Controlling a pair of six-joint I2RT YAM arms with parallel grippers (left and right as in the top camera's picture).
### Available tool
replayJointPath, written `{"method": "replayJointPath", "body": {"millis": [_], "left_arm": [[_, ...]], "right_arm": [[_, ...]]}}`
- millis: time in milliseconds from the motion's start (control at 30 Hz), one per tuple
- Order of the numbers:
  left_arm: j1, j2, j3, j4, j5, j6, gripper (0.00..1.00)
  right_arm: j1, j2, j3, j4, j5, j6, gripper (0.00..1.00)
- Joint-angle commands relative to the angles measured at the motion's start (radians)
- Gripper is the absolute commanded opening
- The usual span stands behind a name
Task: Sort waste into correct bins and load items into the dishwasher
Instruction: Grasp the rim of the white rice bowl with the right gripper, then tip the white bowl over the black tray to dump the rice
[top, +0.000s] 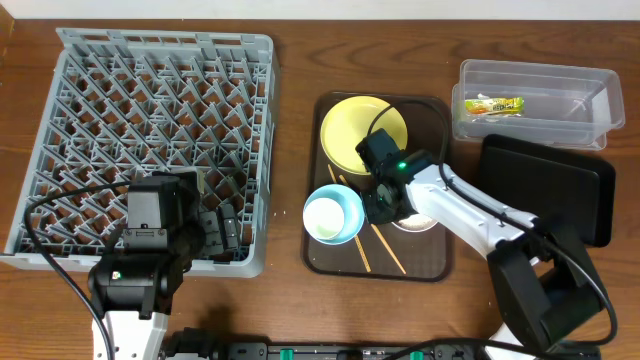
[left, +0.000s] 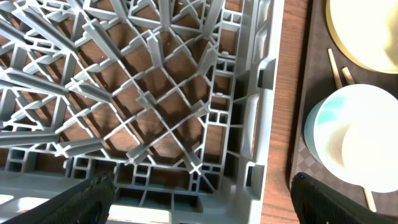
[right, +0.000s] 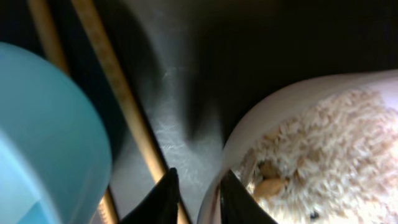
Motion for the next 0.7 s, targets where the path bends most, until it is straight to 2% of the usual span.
{"method": "replayJointPath", "body": {"millis": [0, 200, 367, 533, 567, 667], "left_arm": [[0.005, 0.0, 0.023, -0.003, 0.01, -0.009, 0.92], [0.005, 0.0, 0.023, -0.003, 0.01, -0.009, 0.92], [0.005, 0.0, 0.023, -0.002, 0.01, -0.009, 0.92], [0.005, 0.0, 0.023, -0.003, 0.01, -0.009, 0.92], [0.005, 0.0, 0.023, -0.003, 0.01, -0.009, 0.92], [0.005, 0.0, 0.023, -0.003, 0.01, -0.009, 0.92]], "right_arm": [[0.005, 0.004, -0.003, 0.008, 0.018, 0.018, 0.02], [-0.015, -0.061, 0.027, -0.012, 0.022, 0.015, 0.01], [-0.1, -0.194, 0.059, -0.032, 0.01, -0.026, 0.01], [-0.248, -0.328, 0.063, -0.053, -0.043, -0.069, 0.01], [-0.315, -0.356, 0.063, -0.057, -0.088, -0.088, 0.01], [-0.416, -0.362, 0.062, -0.057, -0.175, -0.111, 0.01]]}}
